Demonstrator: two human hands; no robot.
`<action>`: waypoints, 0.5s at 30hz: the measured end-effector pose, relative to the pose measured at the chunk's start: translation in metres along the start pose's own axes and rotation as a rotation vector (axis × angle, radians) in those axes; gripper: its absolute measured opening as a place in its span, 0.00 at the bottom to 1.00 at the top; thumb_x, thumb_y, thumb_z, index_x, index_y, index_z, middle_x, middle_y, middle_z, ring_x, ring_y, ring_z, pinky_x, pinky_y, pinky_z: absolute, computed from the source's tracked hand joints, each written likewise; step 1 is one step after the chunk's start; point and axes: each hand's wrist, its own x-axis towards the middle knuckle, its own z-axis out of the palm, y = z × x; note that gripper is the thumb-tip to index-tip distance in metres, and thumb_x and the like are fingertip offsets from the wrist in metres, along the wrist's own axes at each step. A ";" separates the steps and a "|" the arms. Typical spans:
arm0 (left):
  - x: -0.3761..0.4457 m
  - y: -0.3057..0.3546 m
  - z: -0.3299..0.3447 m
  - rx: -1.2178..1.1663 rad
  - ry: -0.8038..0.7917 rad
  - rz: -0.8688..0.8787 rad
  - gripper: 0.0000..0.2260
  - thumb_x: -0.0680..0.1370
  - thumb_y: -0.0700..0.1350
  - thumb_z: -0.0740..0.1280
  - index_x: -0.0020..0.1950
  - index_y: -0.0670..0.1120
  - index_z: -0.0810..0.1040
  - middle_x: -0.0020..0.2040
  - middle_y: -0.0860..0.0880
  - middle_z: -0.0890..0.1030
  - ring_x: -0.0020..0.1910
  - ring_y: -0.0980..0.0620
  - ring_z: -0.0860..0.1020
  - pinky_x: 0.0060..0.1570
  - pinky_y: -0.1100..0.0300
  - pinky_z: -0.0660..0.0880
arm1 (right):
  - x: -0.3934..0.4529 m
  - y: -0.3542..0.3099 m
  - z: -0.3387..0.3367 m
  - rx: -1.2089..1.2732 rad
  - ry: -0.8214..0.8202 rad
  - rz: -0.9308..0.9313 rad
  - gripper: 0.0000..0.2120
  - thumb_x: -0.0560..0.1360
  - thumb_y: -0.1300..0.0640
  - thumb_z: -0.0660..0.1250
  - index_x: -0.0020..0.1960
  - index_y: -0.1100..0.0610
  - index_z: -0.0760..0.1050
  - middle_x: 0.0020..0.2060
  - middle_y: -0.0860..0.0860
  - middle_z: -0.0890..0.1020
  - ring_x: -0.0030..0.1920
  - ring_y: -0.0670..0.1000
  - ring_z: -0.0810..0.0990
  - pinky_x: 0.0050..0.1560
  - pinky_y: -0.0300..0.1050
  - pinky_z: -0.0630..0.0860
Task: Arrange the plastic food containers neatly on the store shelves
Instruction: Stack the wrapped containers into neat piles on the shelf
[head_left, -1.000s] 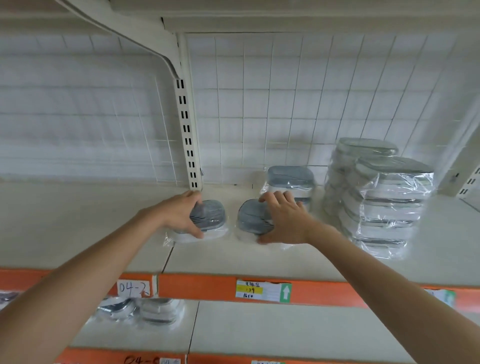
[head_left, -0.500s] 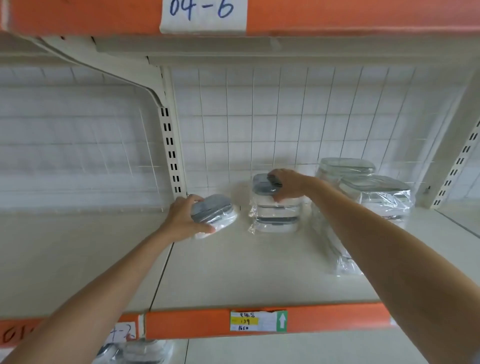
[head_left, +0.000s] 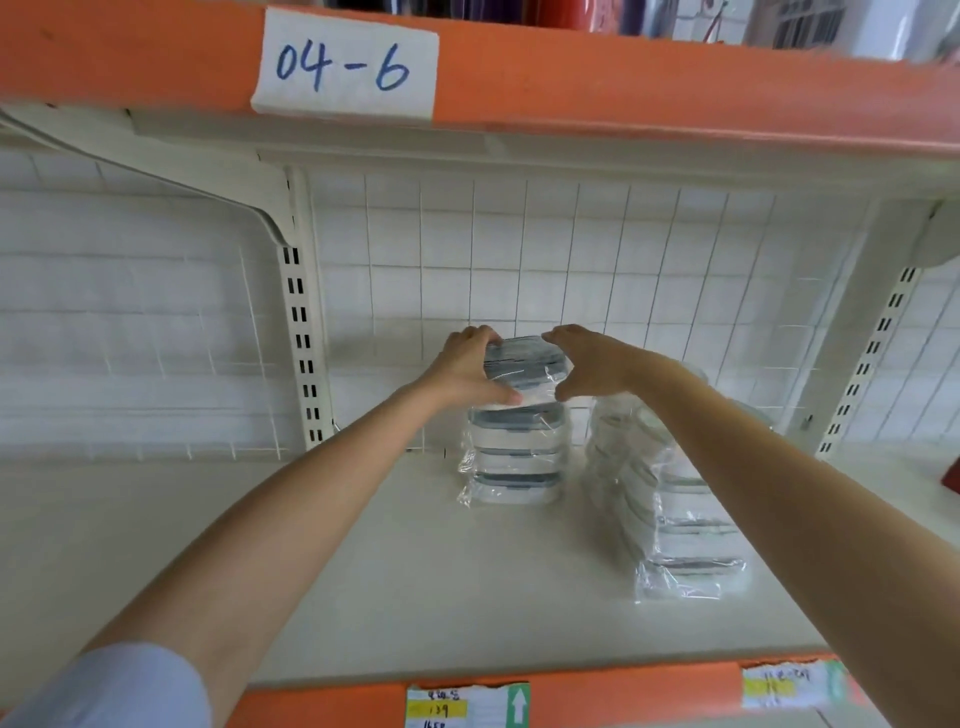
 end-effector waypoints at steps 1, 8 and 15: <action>0.004 0.002 0.004 0.013 -0.037 -0.003 0.36 0.66 0.51 0.77 0.69 0.44 0.65 0.64 0.46 0.68 0.65 0.48 0.64 0.60 0.57 0.67 | 0.000 0.001 0.003 -0.008 -0.013 0.000 0.38 0.73 0.58 0.69 0.76 0.59 0.51 0.75 0.56 0.56 0.74 0.54 0.58 0.70 0.45 0.58; -0.006 -0.024 0.013 -0.187 -0.145 -0.191 0.52 0.65 0.53 0.79 0.77 0.45 0.48 0.74 0.47 0.52 0.75 0.49 0.51 0.71 0.56 0.56 | 0.016 0.009 0.014 -0.027 -0.102 0.029 0.37 0.70 0.53 0.73 0.72 0.59 0.58 0.67 0.57 0.67 0.65 0.57 0.68 0.63 0.50 0.69; -0.016 -0.036 0.039 -0.456 -0.053 -0.231 0.54 0.65 0.42 0.79 0.77 0.50 0.43 0.60 0.55 0.70 0.59 0.57 0.68 0.54 0.69 0.64 | 0.030 0.006 0.022 -0.046 -0.067 0.056 0.40 0.67 0.44 0.74 0.69 0.57 0.59 0.62 0.56 0.68 0.61 0.56 0.65 0.58 0.55 0.70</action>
